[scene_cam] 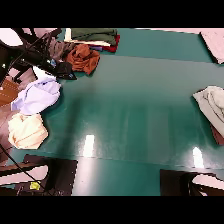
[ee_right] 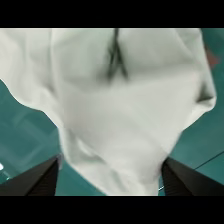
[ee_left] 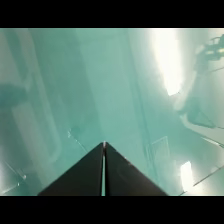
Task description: Fold the shirts.
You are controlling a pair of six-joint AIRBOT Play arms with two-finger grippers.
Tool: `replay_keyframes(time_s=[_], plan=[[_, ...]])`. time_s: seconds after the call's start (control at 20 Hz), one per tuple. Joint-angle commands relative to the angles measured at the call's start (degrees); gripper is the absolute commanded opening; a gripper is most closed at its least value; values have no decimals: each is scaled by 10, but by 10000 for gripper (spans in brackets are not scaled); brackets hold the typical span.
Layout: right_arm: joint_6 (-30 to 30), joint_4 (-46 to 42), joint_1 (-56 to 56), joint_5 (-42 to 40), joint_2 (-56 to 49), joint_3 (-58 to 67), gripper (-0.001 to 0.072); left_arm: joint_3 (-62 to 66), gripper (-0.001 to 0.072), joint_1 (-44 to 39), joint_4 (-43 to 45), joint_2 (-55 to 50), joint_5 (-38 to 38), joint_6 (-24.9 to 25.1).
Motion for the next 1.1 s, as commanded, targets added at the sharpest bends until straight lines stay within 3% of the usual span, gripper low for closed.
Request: replay_keyframes(time_s=[0.0, 0.25, 0.5, 0.65, 0.7, 0.75, 0.8, 1.05], plan=[[-28, -17, 0, 13, -2, 79, 709, 0, 27, -1, -9, 0, -7, -2], [-23, 102, 56, 12, 16, 246, 668, 0, 27, -1, -18, 0, 21, -8], [3, 133, 339, -54, 120, 23, 659, 0, 28, -1, -18, 0, 37, -36], [21, 80, 557, -183, 151, -112, 628, 0, 28, -1, -18, 0, 29, -35], [29, 50, 614, -216, 151, -136, 454, 0, 28, -1, -19, 0, 26, -35], [28, 26, 664, -246, 148, -155, 136, 0, 28, -1, -23, 0, 23, -36], [27, 9, 704, -265, 142, -167, 22, 0, 27, -1, -26, 0, 23, -35], [26, 3, 781, -273, 90, -170, 23, 0, 28, -1, -26, 0, 29, -35]])
